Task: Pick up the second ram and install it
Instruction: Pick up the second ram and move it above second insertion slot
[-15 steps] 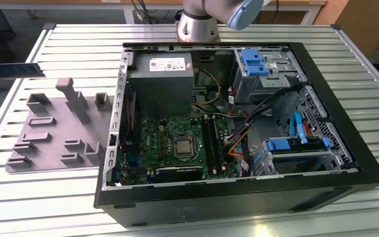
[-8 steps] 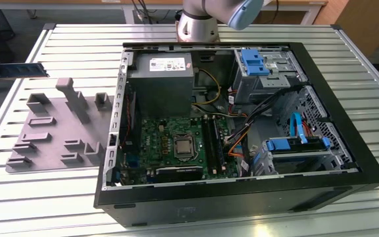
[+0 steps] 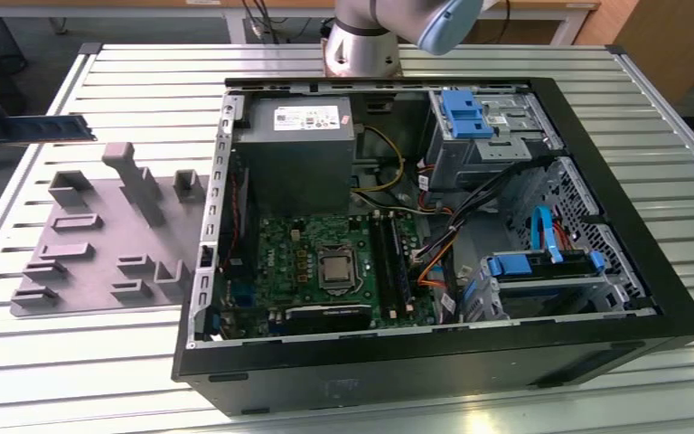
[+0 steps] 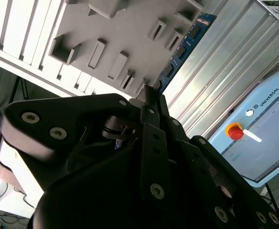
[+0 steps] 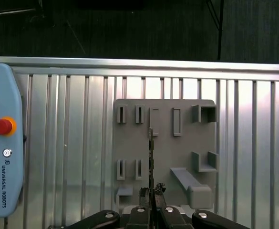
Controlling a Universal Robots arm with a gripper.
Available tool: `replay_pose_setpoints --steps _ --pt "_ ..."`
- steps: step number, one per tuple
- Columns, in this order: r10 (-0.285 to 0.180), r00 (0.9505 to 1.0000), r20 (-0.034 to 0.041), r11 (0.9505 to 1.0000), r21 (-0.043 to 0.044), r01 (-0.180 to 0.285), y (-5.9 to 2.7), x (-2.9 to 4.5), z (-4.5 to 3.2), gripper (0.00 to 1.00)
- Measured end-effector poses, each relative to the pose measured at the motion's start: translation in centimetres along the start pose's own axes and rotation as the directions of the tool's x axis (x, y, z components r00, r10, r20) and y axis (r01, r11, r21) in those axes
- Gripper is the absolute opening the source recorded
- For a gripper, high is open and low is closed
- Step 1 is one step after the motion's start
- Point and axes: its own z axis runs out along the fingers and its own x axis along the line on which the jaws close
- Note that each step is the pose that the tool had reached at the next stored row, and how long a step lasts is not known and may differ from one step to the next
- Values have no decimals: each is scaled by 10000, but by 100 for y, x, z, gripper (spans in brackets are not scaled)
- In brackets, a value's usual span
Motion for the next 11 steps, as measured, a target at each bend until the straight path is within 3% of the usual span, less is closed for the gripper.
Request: replay_pose_setpoints --steps 11 --pt "0 10000 0 10000 0 0 -78 1 -1 14"
